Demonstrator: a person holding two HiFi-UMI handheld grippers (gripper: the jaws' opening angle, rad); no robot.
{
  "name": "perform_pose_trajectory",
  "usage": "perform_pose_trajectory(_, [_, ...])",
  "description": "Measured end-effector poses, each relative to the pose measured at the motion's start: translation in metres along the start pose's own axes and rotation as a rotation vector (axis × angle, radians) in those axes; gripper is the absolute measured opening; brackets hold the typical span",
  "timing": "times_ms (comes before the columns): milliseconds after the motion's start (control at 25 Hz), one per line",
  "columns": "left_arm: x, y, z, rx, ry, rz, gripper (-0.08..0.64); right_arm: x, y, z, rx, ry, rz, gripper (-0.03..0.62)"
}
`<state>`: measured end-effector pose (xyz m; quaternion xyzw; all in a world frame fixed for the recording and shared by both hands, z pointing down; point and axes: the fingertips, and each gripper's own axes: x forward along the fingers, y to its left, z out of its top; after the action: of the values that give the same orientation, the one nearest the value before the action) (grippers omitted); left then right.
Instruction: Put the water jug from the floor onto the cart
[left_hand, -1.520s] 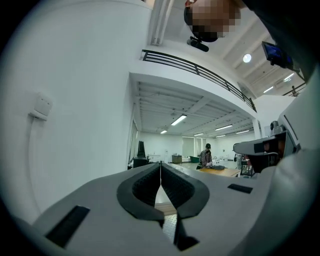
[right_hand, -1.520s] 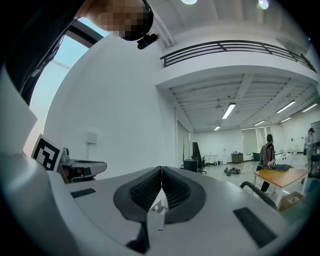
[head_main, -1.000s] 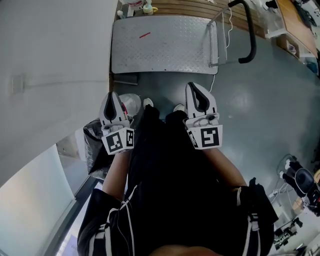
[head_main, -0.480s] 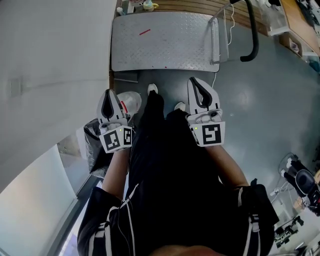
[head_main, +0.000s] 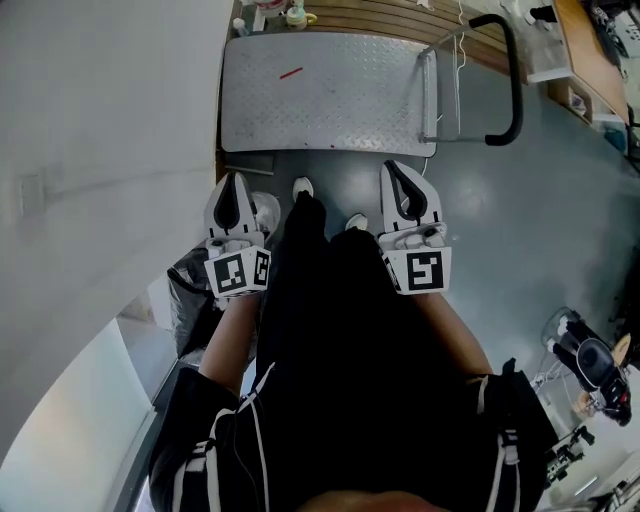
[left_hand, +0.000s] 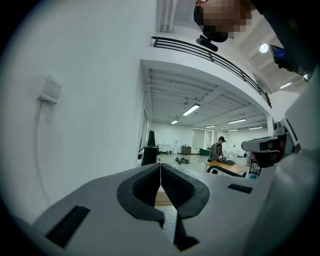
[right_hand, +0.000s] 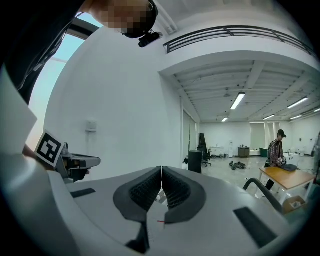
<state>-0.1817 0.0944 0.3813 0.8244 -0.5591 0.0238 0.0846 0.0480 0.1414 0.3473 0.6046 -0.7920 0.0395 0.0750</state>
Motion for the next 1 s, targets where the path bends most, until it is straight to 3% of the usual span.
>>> perform_pose_trajectory(160, [0.015, 0.014, -0.001, -0.046, 0.004, -0.032, 0.018, 0.031, 0.009, 0.003, -0.02, 0.012, -0.001, 0.018])
perform_pose_trajectory(520, [0.038, 0.034, -0.019, -0.069, 0.073, -0.128, 0.018, 0.078, 0.032, 0.011, 0.006, 0.011, 0.001, 0.018])
perform_pose_trajectory(760, [0.044, 0.048, -0.017, -0.063, 0.069, -0.069, 0.018, 0.098, 0.035, 0.011, 0.016, 0.014, 0.061, 0.018])
perform_pose_trajectory(1000, [0.038, 0.036, -0.041, -0.055, 0.138, -0.028, 0.018, 0.106, 0.027, 0.014, 0.011, 0.018, 0.131, 0.018])
